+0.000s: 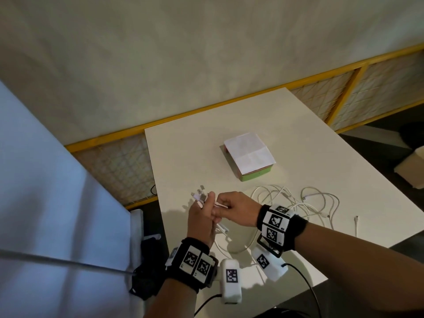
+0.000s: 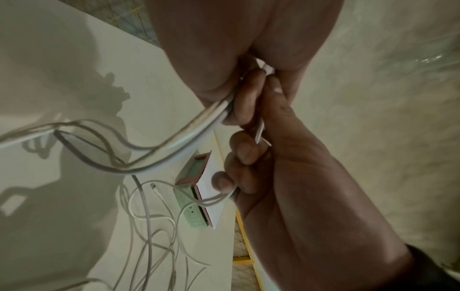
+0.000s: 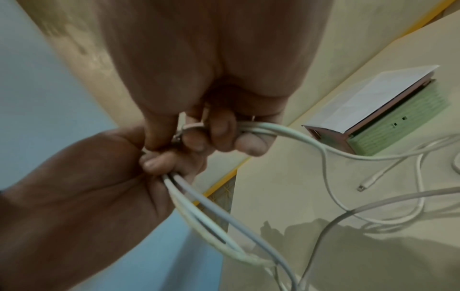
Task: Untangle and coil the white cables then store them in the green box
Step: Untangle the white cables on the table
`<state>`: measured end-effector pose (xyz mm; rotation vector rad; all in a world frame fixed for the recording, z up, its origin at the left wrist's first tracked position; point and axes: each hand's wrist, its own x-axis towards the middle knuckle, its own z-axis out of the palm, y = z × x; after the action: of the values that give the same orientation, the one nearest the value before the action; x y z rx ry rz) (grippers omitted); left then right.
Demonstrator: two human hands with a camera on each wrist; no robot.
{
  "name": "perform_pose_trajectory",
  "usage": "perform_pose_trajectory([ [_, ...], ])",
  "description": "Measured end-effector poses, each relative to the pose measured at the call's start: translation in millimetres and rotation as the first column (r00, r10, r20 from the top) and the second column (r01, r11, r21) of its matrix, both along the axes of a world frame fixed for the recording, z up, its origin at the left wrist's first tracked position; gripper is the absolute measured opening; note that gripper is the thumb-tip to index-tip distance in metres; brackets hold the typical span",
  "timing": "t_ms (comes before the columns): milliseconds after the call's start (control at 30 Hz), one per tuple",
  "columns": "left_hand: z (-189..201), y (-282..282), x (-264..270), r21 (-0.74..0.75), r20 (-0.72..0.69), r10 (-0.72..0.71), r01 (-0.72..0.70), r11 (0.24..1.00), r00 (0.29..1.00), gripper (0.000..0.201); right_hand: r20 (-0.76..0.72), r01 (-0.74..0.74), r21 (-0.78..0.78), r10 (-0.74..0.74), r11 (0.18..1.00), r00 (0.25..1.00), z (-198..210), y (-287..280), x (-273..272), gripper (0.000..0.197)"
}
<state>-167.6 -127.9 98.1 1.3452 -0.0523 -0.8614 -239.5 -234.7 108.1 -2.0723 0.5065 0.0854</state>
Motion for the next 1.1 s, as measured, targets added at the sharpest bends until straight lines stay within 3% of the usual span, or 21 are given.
perform_pose_trajectory([
  [100, 3, 0, 8, 0.002, -0.008, 0.101, -0.101, 0.995, 0.995, 0.036, -0.031, -0.002, -0.009, 0.002, 1.000, 1.000, -3, -6, -3, 0.020],
  [200, 6, 2, 22, -0.061, -0.063, 0.189, -0.193, 0.979, 0.980, 0.035, -0.076, -0.050, -0.123, 0.041, 0.991, 0.996, -11, -17, -11, 0.012],
  [367, 15, 9, 41, -0.282, -0.306, 0.243, -0.331, 0.900, 0.921, 0.033, -0.209, -0.045, -0.271, -0.013, 0.962, 0.978, -33, -35, -20, 0.012],
  [533, 35, 20, 79, -0.373, -0.314, 0.344, -0.448, 0.812, 0.885, 0.037, -0.374, -0.047, -0.413, -0.122, 0.909, 0.919, -54, -64, -48, 0.012],
  [633, 41, 25, 93, -0.381, -0.337, 0.388, -0.501, 0.777, 0.858, 0.038, -0.436, -0.131, -0.537, -0.141, 0.833, 0.889, -56, -87, -64, 0.014],
  [767, 43, 30, 104, -0.376, -0.364, 0.468, -0.587, 0.716, 0.805, 0.041, -0.604, -0.182, -0.557, -0.245, 0.810, 0.758, -56, -120, -91, 0.011],
  [833, 45, 33, 109, -0.372, -0.356, 0.493, -0.604, 0.704, 0.794, 0.039, -0.607, -0.115, -0.566, -0.319, 0.816, 0.728, -56, -132, -105, 0.012],
  [1000, 46, 38, 122, -0.387, -0.367, 0.515, -0.630, 0.673, 0.775, 0.036, -0.459, 0.196, -0.653, -0.587, 0.732, 0.667, -49, -157, -122, 0.033],
  [1100, 44, 40, 126, -0.407, -0.371, 0.517, -0.635, 0.657, 0.771, 0.038, -0.450, 0.277, -0.559, -0.567, 0.781, 0.690, -52, -165, -137, 0.042],
])
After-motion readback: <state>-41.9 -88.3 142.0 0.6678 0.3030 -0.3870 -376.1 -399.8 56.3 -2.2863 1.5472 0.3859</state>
